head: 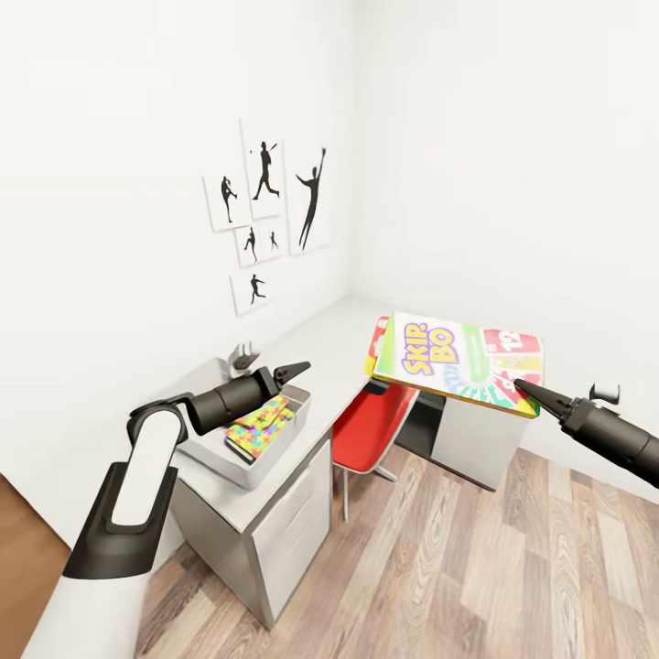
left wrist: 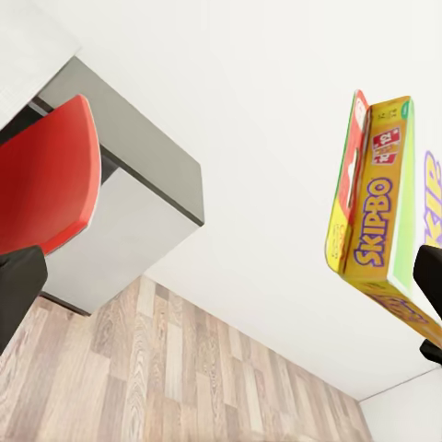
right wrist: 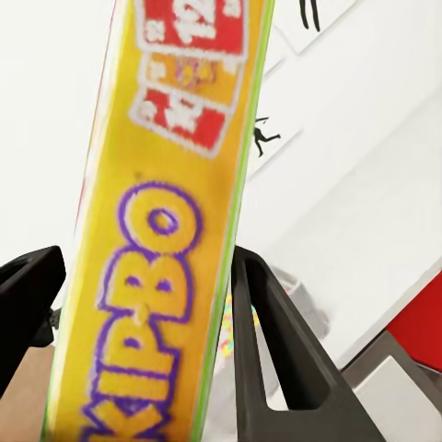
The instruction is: Put all the toys in the child's room - the three board games (two on the bed and one on the table), the two jigsaw puzzles on the table, and the tennis ball on the table - inside the toy box on the table in the child's room.
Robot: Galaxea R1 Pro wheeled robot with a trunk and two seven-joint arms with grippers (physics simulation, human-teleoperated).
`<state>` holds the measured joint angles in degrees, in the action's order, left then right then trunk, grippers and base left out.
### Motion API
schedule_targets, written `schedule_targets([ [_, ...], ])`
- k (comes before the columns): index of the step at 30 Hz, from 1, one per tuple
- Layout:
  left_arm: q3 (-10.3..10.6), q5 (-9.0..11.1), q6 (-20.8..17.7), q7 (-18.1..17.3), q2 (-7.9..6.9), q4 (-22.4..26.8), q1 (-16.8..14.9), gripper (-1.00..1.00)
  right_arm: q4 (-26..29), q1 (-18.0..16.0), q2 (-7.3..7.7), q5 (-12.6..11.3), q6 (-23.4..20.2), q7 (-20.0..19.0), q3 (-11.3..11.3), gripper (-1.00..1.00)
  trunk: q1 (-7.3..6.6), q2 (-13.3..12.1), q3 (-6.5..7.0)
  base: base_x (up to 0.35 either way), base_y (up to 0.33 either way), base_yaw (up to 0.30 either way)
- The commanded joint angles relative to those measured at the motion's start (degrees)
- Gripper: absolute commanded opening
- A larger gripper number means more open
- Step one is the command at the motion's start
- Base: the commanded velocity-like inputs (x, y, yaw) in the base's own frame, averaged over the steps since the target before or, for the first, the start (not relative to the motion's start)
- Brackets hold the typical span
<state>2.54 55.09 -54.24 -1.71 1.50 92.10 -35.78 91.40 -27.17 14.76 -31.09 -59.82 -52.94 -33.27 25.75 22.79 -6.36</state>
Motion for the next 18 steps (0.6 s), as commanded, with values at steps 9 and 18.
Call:
schedule_targets([
  [9,-0.7,-0.2,-0.4,-0.2,-0.52,0.0,0.5,1.0,0.0,-0.1,-0.02,0.3,-0.2,-0.3,0.0,-1.0,0.04,0.1,-0.13,-0.001,0.221,0.0],
  [18,-4.5,-0.1,-0.3,-0.5,-2.94,0.0,5.2,1.0,-0.1,-0.1,-0.11,0.3,-0.2,0.4,0.1,-1.0,0.04,0.1,-0.13,0.0,0.278,0.0],
])
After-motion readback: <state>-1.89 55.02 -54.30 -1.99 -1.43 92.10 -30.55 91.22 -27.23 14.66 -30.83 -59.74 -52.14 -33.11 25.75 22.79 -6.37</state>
